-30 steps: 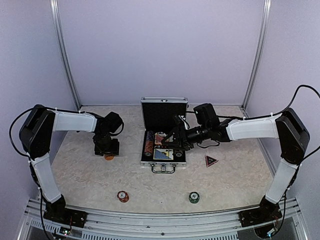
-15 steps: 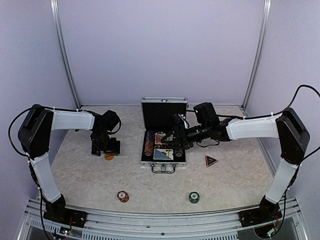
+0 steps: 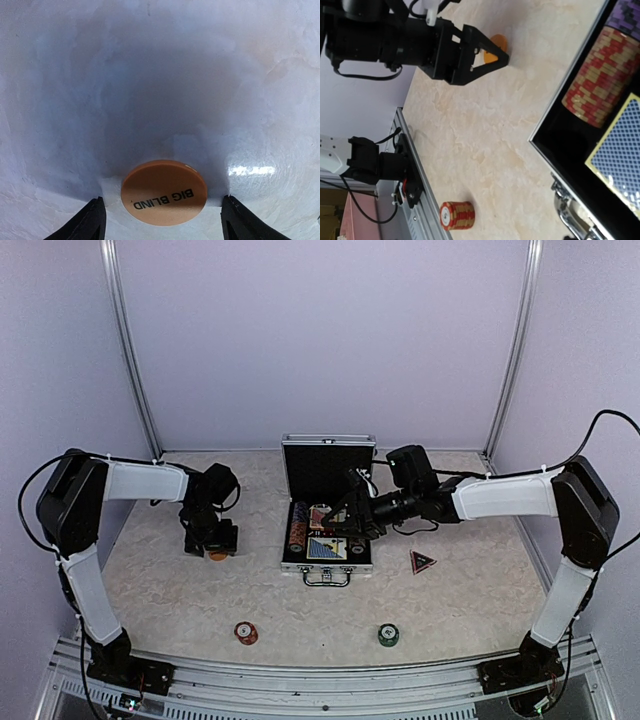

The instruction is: Pack up texas hold em set

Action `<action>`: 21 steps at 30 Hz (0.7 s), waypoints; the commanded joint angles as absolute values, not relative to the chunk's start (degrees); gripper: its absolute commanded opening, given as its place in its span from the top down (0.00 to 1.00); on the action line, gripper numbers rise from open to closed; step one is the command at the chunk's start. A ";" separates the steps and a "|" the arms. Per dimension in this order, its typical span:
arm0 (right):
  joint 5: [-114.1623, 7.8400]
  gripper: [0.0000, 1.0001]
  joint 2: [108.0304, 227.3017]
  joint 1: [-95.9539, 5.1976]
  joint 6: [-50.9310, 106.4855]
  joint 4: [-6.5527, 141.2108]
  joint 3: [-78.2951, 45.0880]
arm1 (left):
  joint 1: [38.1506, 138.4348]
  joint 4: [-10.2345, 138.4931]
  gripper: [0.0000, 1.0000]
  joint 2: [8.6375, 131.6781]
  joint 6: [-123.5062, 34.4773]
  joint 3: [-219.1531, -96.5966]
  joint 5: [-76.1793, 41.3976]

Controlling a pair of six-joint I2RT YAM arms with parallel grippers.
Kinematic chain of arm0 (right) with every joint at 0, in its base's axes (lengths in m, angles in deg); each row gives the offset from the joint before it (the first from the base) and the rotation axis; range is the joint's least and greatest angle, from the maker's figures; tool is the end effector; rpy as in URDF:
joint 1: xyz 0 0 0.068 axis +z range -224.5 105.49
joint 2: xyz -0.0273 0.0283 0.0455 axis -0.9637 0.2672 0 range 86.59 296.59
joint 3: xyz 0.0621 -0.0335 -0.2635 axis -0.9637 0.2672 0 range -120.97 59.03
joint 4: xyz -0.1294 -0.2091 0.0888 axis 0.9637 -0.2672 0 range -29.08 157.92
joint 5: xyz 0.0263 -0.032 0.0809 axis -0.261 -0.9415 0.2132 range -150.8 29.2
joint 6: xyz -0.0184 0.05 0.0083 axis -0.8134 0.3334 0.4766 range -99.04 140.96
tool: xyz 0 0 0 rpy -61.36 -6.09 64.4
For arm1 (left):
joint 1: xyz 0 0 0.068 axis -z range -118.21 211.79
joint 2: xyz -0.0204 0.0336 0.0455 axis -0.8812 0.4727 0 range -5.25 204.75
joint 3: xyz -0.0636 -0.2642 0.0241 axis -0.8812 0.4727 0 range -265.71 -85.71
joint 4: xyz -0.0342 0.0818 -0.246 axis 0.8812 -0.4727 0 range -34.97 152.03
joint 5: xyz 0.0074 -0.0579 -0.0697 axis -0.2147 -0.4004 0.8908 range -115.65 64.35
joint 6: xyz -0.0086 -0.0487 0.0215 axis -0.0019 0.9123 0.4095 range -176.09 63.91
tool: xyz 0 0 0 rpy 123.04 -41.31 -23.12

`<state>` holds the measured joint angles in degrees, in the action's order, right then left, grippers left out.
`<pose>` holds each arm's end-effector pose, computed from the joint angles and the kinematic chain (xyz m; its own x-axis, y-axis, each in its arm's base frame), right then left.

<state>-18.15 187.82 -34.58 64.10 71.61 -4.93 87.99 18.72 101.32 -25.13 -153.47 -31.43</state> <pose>0.2806 0.2663 0.2164 -0.9283 -0.1210 -0.3516 -0.3702 0.3900 0.8431 0.3055 -0.1465 0.1514 -0.9817 -0.0875 -0.1690 -0.0913 0.9957 0.0149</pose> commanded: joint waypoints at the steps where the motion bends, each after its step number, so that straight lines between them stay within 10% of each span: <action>1: -18.57 0.31 186.71 -34.02 64.02 71.85 -5.48 | 88.25 18.21 0.24 101.95 -25.51 -152.14 -31.12; 21: -18.44 0.31 186.94 -33.86 64.34 71.97 -5.66 | 87.59 20.79 0.45 104.29 -25.68 -150.80 -29.80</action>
